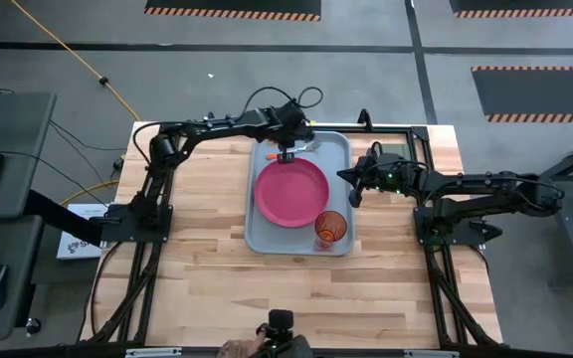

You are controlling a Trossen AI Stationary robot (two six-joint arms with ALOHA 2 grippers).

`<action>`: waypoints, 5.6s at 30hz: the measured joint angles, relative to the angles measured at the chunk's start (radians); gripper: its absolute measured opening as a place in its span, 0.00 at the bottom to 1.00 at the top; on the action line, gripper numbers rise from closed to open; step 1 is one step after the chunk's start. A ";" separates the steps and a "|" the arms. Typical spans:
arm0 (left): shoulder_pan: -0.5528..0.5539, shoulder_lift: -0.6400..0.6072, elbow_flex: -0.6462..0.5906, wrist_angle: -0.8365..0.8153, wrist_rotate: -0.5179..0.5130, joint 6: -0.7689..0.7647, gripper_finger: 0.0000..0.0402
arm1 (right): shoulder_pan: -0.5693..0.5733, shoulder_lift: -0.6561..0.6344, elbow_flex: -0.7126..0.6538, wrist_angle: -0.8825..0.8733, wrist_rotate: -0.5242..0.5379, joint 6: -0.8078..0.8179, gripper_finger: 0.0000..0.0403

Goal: Pick and place plate/cup/fork/spoon on tray
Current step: Put the yellow spoon on the gray serving tray to the left of the orange fork, then adjust the fork on the gray serving tray

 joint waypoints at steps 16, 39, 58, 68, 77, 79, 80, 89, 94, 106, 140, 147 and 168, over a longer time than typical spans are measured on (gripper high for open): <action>0.002 0.026 0.000 0.010 0.147 -0.053 0.14 | 0.000 0.000 0.000 -0.011 0.000 0.002 0.00; 0.058 0.069 -0.016 0.004 0.141 -0.108 0.15 | 0.000 0.000 0.000 -0.011 0.000 0.050 0.00; 0.099 -0.065 -0.082 -0.157 0.165 -0.229 0.01 | 0.000 0.000 0.000 -0.019 0.000 0.046 0.00; 0.109 -0.192 -0.334 -0.077 0.201 -0.279 0.00 | 0.000 0.000 0.000 -0.032 0.000 0.024 0.00; 0.110 -0.188 -0.387 -0.096 0.208 -0.207 0.00 | 0.000 0.000 0.000 -0.032 0.000 0.033 0.00; 0.110 -0.188 -0.390 -0.079 0.185 -0.204 0.00 | 0.000 0.000 0.000 -0.032 0.000 0.035 0.00; 0.113 -0.188 -0.391 -0.083 0.176 -0.202 0.00 | 0.000 0.000 0.000 -0.032 0.000 0.036 0.00; 0.135 -0.188 -0.391 -0.079 0.172 -0.193 0.00 | 0.000 0.000 0.000 -0.031 0.000 0.081 0.00; 0.135 -0.188 -0.391 -0.071 0.277 -0.176 0.00 | 0.000 0.000 0.000 -0.022 0.000 0.084 0.00; 0.130 -0.130 -0.389 -0.037 0.174 -0.156 0.00 | 0.000 0.000 0.000 -0.001 0.000 0.087 0.00; 0.138 -0.116 -0.360 0.012 0.176 -0.099 0.00 | 0.000 0.000 0.000 0.005 0.000 0.109 0.00; 0.143 -0.090 -0.359 0.115 0.174 -0.104 0.00 | 0.000 0.000 0.000 0.005 0.000 0.111 0.00; 0.174 -0.122 -0.360 0.312 0.168 -0.046 0.00 | 0.000 0.000 0.003 0.081 0.120 0.148 0.00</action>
